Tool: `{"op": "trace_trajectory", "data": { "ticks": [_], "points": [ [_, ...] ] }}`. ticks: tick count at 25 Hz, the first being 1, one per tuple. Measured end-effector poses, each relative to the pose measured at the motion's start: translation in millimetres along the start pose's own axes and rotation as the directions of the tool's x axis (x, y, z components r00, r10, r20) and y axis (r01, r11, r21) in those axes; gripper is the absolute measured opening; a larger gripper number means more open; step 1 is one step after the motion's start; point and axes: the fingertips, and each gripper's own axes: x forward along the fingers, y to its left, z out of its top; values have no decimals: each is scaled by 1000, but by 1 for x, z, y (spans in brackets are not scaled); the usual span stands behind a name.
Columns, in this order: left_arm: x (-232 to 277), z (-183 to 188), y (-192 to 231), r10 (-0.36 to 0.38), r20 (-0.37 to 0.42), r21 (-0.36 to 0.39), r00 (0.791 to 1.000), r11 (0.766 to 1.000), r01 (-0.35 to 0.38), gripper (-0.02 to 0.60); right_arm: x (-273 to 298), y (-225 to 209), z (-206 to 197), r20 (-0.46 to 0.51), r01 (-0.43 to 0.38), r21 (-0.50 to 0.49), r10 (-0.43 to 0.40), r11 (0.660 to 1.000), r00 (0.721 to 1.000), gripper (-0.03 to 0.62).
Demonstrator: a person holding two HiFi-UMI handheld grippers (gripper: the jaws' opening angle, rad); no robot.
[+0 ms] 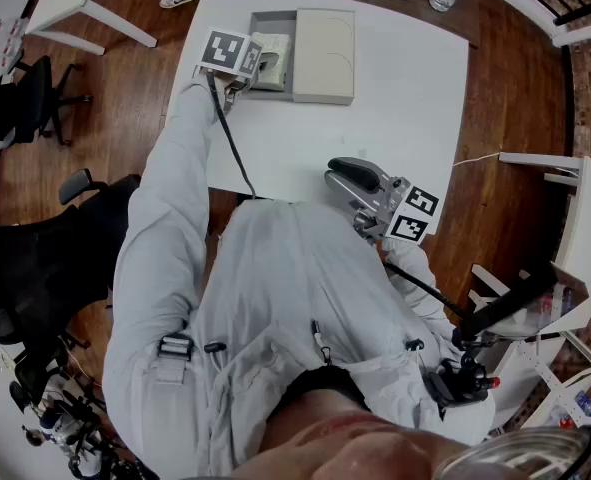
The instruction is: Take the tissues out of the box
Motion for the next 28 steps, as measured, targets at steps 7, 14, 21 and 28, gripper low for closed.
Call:
{"op": "trace_trajectory", "data": {
  "ticks": [7, 14, 21, 28],
  "points": [
    [36, -1, 3, 26, -168, -20, 985, 999, -30, 381, -22, -15, 5, 5, 15, 12, -15, 1000, 1000, 91],
    [65, -24, 9, 41, -340, -124, 939, 988, -89, 431, -21, -15, -2, 5, 10, 33, -10, 999, 1000, 91],
    [76, -31, 10, 41, -378, -144, 925, 984, -103, 437, -27, -20, -6, 3, 31, 60, -32, 998, 999, 91],
    [78, -33, 12, 57, -388, -144, 920, 982, -122, 434, -10, -31, -12, -92, 90, -85, -98, 992, 991, 91]
  ]
}}
